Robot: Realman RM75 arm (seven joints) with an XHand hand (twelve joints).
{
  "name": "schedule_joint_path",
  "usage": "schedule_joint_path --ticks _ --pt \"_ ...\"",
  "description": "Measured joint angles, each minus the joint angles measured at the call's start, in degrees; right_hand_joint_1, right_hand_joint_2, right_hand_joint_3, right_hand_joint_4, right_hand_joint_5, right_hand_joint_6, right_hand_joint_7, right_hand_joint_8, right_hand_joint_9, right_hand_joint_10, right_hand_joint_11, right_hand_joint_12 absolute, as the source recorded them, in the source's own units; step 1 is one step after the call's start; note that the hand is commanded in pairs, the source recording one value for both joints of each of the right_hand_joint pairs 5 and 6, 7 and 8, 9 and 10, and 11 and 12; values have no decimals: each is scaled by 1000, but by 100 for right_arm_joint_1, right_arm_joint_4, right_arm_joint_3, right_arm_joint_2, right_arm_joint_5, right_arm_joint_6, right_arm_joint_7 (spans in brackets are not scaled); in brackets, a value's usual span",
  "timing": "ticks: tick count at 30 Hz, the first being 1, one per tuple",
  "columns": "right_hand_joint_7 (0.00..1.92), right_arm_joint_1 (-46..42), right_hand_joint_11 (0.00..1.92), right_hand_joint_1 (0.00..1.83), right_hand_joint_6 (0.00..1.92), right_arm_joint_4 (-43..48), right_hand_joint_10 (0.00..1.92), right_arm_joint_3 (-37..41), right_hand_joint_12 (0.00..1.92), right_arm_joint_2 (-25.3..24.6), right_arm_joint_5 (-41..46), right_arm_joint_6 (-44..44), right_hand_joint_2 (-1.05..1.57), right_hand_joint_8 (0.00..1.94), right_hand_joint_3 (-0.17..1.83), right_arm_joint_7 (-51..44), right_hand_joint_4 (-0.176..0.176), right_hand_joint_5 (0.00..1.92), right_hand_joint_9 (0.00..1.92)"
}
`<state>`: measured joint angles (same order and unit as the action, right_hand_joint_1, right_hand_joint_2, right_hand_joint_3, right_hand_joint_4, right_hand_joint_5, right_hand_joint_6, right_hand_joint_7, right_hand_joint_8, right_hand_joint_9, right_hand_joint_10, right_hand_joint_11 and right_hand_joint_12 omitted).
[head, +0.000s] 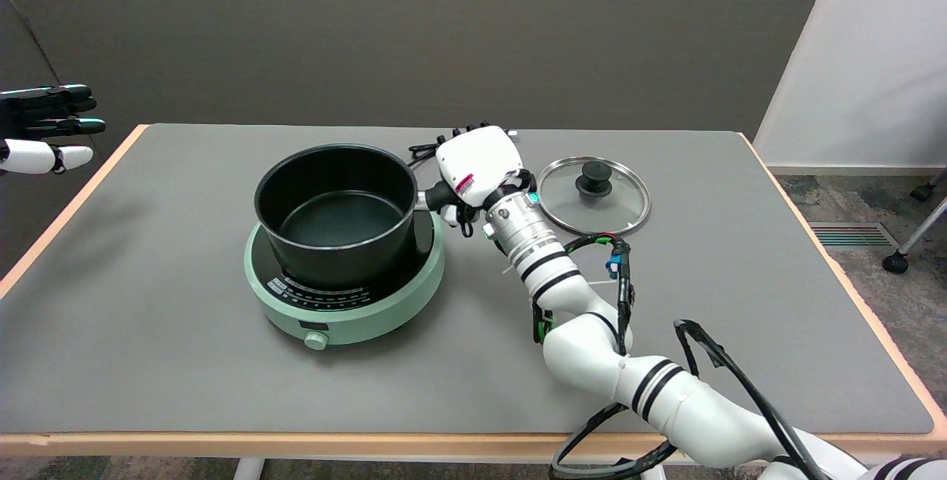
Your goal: Place the soup pot onto the induction stove.
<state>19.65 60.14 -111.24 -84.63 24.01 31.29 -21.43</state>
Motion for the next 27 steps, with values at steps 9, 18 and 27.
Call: schedule_joint_path --ticks 9,18,27 --pt "1190 55 1190 858 1190 -185 1190 -9 1190 -62 3 99 1045 1190 1202 3 -27 1190 1190" --pt "830 90 830 909 830 -241 830 -12 830 -91 15 131 134 830 1833 3 176 830 830" --pt "221 98 221 1169 221 -69 221 4 221 -65 29 57 -493 221 1202 -12 -52 221 221"
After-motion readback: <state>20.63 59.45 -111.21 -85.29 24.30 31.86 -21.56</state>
